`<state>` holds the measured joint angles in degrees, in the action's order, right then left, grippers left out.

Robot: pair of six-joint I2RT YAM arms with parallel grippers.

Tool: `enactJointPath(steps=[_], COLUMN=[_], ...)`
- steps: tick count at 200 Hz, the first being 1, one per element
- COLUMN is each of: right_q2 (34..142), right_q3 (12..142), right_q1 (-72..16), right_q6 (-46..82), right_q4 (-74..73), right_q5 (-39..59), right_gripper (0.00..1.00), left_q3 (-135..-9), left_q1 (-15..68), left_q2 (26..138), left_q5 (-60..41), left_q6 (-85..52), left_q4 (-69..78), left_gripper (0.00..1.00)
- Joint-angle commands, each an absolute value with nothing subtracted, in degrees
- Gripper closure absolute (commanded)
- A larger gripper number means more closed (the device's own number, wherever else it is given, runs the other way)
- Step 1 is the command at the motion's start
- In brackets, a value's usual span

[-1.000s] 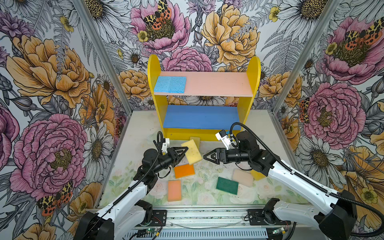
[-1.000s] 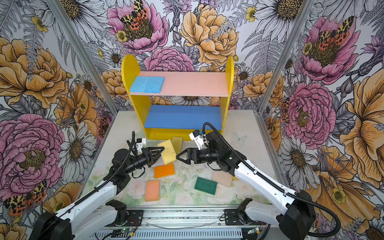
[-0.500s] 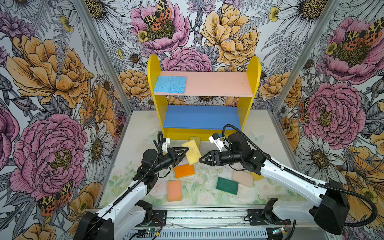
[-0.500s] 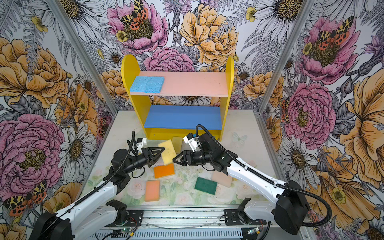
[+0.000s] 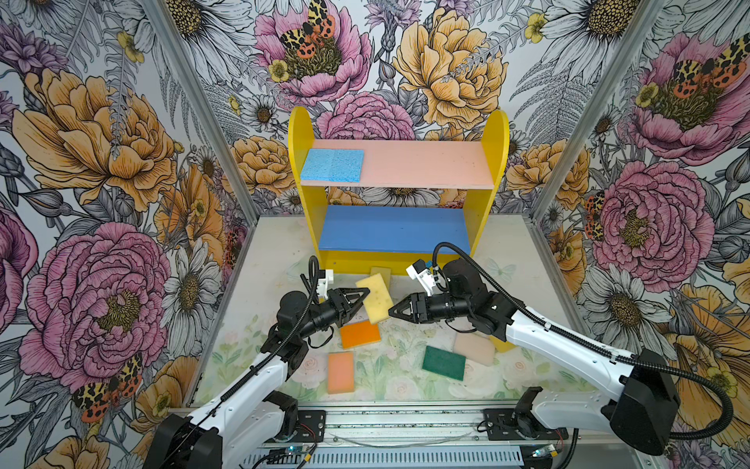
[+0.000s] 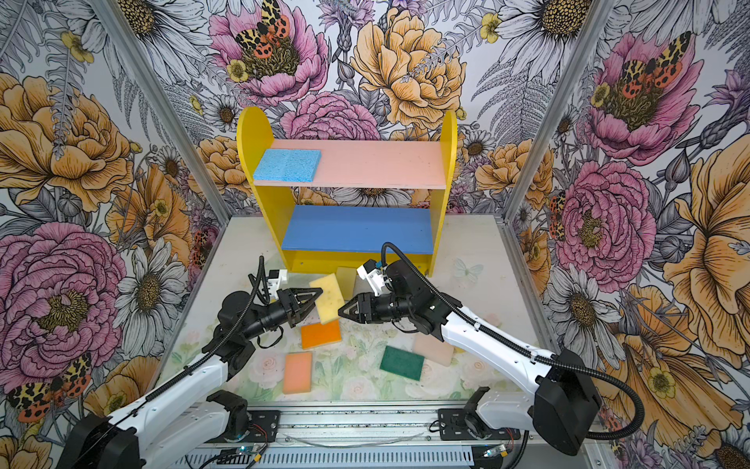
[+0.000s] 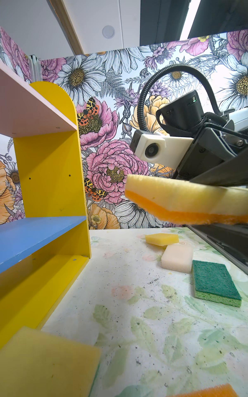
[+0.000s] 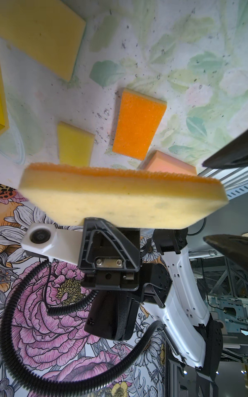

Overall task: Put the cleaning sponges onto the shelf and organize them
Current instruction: 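Lift the yellow sponge upright with the right gripper while the left gripper hovers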

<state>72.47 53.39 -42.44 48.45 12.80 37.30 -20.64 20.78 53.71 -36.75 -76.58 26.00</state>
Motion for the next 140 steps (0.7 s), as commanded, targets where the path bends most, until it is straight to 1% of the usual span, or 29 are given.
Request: enactJointPath(steps=[1,30,75,97,125,140], right_q2=[73.04,73.17,72.87,72.60,72.26,72.21], right_q3=[53.95,53.77,53.37,53.19,53.17,53.18], right_q1=[-42.89,-43.06,-43.07,-43.06,-43.00,-43.05], right_q6=[48.83,49.21,49.49,49.57,49.61,49.57], right_q4=[10.23,9.40,8.94,8.90,8.91,8.96], right_q5=[36.92,37.18,37.20,37.23,37.04,37.03], right_gripper=[0.52,0.58,0.77,0.81,0.82,0.83], left_q3=[-20.83,-20.96,-21.09,-21.19,-21.18,-20.96], left_q1=[21.44,21.93,22.13,22.06,21.89,21.48], left_q2=[53.44,53.53,53.60,53.70,53.45,52.94], left_q5=[-37.38,-37.06,-36.75,-36.76,-36.81,-36.57], left_q6=[-76.28,-76.16,-76.20,-76.12,-76.17,-76.27], left_q4=[27.78,27.75,27.77,27.81,27.77,27.52], left_gripper=[0.77,0.77,0.77,0.77,0.75,0.70])
